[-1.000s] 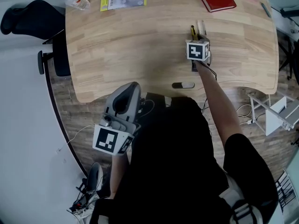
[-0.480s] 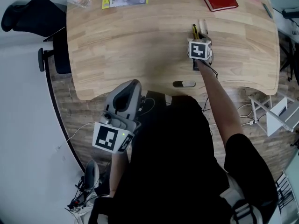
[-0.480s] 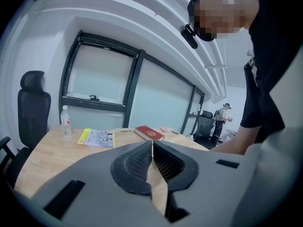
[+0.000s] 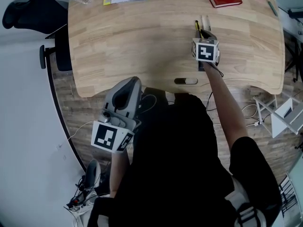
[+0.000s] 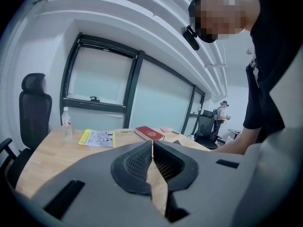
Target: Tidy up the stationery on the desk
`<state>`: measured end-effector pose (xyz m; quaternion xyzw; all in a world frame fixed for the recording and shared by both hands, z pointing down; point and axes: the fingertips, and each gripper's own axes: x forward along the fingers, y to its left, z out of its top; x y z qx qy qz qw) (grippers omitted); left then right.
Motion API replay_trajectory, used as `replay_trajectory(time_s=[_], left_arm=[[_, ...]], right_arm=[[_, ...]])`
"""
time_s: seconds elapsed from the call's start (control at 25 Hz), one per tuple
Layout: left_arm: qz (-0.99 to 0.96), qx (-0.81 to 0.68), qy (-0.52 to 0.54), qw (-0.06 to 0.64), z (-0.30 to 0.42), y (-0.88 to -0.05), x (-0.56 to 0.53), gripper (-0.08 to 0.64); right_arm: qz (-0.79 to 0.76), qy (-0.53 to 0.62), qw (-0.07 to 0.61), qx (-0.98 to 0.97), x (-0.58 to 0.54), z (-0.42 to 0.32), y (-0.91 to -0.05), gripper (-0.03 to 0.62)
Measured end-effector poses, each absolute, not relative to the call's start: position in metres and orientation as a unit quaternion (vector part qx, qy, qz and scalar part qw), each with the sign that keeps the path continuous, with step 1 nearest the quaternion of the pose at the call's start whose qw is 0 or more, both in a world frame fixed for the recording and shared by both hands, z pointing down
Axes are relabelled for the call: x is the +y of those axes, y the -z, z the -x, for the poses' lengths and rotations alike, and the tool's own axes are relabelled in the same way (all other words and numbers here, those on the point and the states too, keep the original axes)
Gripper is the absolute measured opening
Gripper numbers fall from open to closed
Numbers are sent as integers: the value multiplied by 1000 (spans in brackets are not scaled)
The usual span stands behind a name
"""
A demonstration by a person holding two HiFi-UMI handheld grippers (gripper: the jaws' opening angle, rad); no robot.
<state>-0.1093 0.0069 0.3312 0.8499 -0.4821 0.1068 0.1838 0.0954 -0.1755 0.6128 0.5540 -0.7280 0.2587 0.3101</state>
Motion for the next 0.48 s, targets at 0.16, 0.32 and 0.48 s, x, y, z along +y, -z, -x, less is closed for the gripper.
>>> replay_trajectory(time_s=[0.16,0.32,0.48], left_arm=[[-851,-482,-106,178,105,-328,11,37],[-854,-481,-99,171,106,-324,12,37],[-864,-468,-90,162,107,-314,13,37]], right_arm=[[-537,-239,302,-751,-163,-97,-595,22],[-522,-222,295,-769,-145,-99,-575,21],[-512,-217,269,-786,-119,-102,-545,21]])
